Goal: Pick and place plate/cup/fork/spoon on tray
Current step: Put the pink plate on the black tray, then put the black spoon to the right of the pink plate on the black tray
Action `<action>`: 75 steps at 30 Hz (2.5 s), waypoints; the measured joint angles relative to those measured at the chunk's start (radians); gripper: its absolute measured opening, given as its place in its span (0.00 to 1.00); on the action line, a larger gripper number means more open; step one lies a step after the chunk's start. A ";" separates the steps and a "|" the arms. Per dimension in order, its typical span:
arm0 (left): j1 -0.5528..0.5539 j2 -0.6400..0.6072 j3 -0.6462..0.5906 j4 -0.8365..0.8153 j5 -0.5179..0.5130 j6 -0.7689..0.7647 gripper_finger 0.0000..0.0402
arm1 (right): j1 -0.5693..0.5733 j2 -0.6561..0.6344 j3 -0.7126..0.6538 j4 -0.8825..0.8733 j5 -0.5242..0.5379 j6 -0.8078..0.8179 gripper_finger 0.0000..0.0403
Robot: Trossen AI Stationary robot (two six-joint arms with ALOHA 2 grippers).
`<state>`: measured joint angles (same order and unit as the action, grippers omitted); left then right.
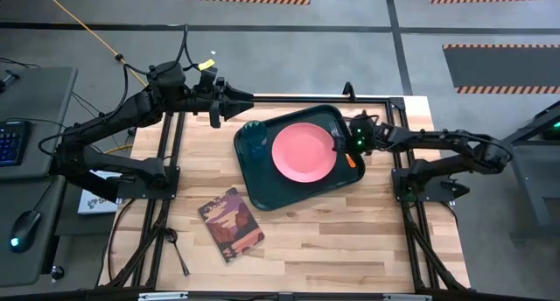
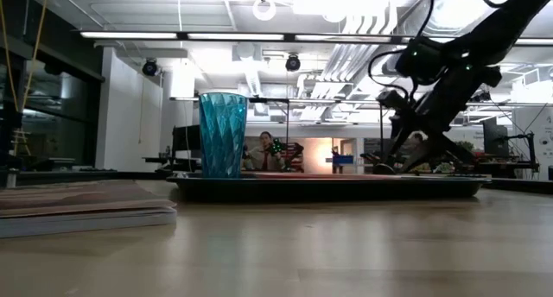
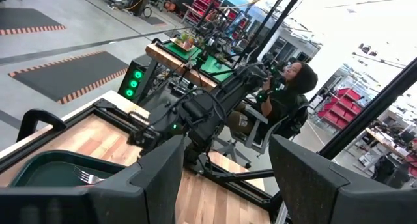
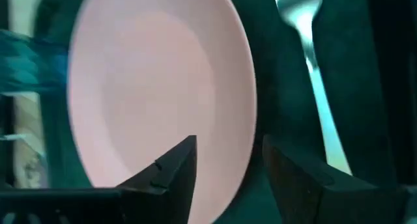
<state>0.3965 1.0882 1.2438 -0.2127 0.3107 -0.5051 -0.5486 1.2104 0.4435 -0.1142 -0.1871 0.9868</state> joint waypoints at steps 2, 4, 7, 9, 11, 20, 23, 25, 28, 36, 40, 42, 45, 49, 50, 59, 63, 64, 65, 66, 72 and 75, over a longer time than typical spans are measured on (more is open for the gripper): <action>0.000 0.000 0.000 0.000 0.000 0.000 0.54 | -0.025 -0.042 0.000 -0.013 -0.008 -0.019 0.43; 0.000 0.000 0.000 0.000 0.000 0.000 0.54 | -0.048 -0.093 0.000 -0.031 -0.023 -0.032 0.43; 0.000 0.000 0.000 0.000 0.000 0.000 0.54 | -0.072 -0.179 0.000 -0.055 -0.057 -0.064 0.43; 0.000 0.000 0.000 0.000 0.000 0.000 0.54 | -0.076 -0.240 0.000 -0.056 -0.093 -0.078 0.43; 0.000 0.000 0.000 0.000 0.000 0.000 0.54 | -0.075 -0.302 0.000 -0.047 -0.146 -0.098 0.43; 0.000 0.000 0.000 -0.001 0.000 -0.018 0.54 | -0.074 -0.558 0.000 0.191 -0.290 -0.107 0.43; 0.000 0.000 0.000 -0.001 0.000 -0.018 0.54 | -0.075 -0.613 0.000 0.297 -0.285 -0.107 0.43; 0.000 0.000 0.000 -0.001 0.000 -0.018 0.54 | -0.075 -0.635 0.000 0.343 -0.285 -0.107 0.43; 0.000 0.000 0.000 0.000 0.000 -0.018 0.54 | -0.075 -0.650 0.000 0.364 -0.284 -0.110 0.43; 0.000 -0.008 0.003 0.063 0.022 -0.070 0.54 | -0.075 -0.631 0.000 0.366 -0.283 -0.150 0.43; 0.000 -0.009 0.006 0.060 0.023 -0.081 0.54 | -0.075 -0.610 0.000 0.366 -0.278 -0.158 0.43; 0.000 -0.009 0.006 0.059 0.025 -0.086 0.54 | -0.075 -0.601 0.000 0.366 -0.278 -0.158 0.43; 0.000 -0.009 0.006 0.059 0.030 -0.077 0.54 | -0.075 -0.589 0.000 0.366 -0.278 -0.158 0.43; 0.001 -0.009 0.006 0.059 0.071 -0.061 0.54 | -0.075 -0.587 0.000 0.372 -0.268 -0.157 0.43; 0.000 -0.009 0.006 0.057 0.073 -0.059 0.54 | -0.075 -0.587 0.000 0.382 -0.257 -0.152 0.43; 0.024 -0.009 0.006 -0.079 0.232 0.019 0.54 | -0.075 -0.587 0.000 0.640 -0.092 -0.065 0.43; 0.053 -0.009 0.006 -0.212 0.406 0.028 0.54 | -0.069 -0.587 0.000 0.667 -0.032 -0.042 0.43; 0.061 -0.009 0.006 -0.250 0.459 0.041 0.54 | -0.066 -0.587 0.000 0.663 -0.028 -0.043 0.43; 0.067 -0.010 0.006 -0.291 0.505 0.055 0.54 | -0.059 -0.588 0.000 0.656 -0.022 -0.044 0.43; 0.073 -0.012 0.006 -0.338 0.545 0.069 0.54 | -0.054 -0.588 0.000 0.645 -0.022 -0.043 0.43; 0.081 -0.014 0.006 -0.614 0.585 0.166 0.54 | -0.019 -0.587 0.000 0.585 -0.018 0.024 0.43; 0.063 -0.014 0.006 -0.706 0.548 0.184 0.54 | 0.000 -0.587 0.000 0.544 0.016 0.036 0.43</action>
<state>0.4594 1.0744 1.2499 -0.9188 0.8584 -0.3211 -0.5485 0.6235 0.4438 0.4298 -0.1714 1.0232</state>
